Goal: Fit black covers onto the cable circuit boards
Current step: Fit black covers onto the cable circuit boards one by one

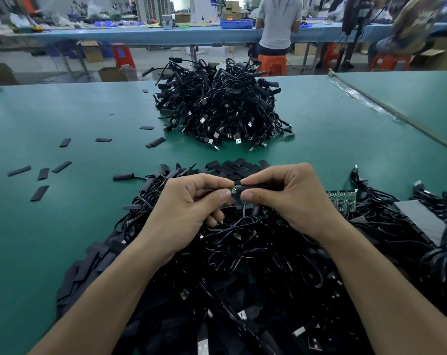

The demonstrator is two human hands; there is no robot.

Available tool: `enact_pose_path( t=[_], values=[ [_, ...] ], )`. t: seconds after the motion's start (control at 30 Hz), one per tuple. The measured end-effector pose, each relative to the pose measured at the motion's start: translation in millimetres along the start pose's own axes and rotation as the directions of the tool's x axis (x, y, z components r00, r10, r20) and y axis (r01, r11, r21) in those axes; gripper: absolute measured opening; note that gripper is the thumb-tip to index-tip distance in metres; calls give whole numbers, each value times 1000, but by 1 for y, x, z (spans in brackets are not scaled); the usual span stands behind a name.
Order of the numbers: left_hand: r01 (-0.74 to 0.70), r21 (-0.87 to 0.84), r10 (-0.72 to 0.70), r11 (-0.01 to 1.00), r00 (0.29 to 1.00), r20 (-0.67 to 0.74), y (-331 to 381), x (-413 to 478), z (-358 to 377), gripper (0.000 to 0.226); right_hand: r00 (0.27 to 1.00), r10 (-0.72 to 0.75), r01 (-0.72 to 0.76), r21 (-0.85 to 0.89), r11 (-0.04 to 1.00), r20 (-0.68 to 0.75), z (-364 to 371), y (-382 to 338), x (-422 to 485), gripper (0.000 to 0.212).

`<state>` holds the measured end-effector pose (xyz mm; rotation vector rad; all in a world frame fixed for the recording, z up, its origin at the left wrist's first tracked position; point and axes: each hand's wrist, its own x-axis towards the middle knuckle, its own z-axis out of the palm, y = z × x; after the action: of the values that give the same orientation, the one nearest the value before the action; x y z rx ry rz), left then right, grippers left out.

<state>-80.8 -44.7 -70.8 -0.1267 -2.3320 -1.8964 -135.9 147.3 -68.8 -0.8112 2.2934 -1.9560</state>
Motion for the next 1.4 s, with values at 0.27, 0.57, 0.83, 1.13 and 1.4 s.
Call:
enact_pose_path(
  t=[0.27, 0.57, 0.83, 1.13, 1.4],
  values=[
    [24, -19, -22, 1000, 997, 78, 2, 0, -4, 15, 1000, -11, 11, -11, 1000, -12, -1, 1, 0, 26],
    [13, -38, -8, 999, 993, 119, 4, 0, -4, 26, 990, -5, -11, 114, 993, 141, 0, 0, -2, 23],
    [60, -159, -41, 985, 992, 123, 5, 0, -9, 29, 997, -75, 75, 8, 997, 16, 7, -2, -1, 17],
    [75, -232, -89, 970, 995, -49, 2, 1, -5, 18, 993, -92, 87, -72, 994, -80, 5, -1, 0, 21],
    [30, -61, -34, 998, 998, -56, -1, 2, -1, 16, 977, -211, 212, -354, 911, 42, 5, -3, -2, 23]
  ],
)
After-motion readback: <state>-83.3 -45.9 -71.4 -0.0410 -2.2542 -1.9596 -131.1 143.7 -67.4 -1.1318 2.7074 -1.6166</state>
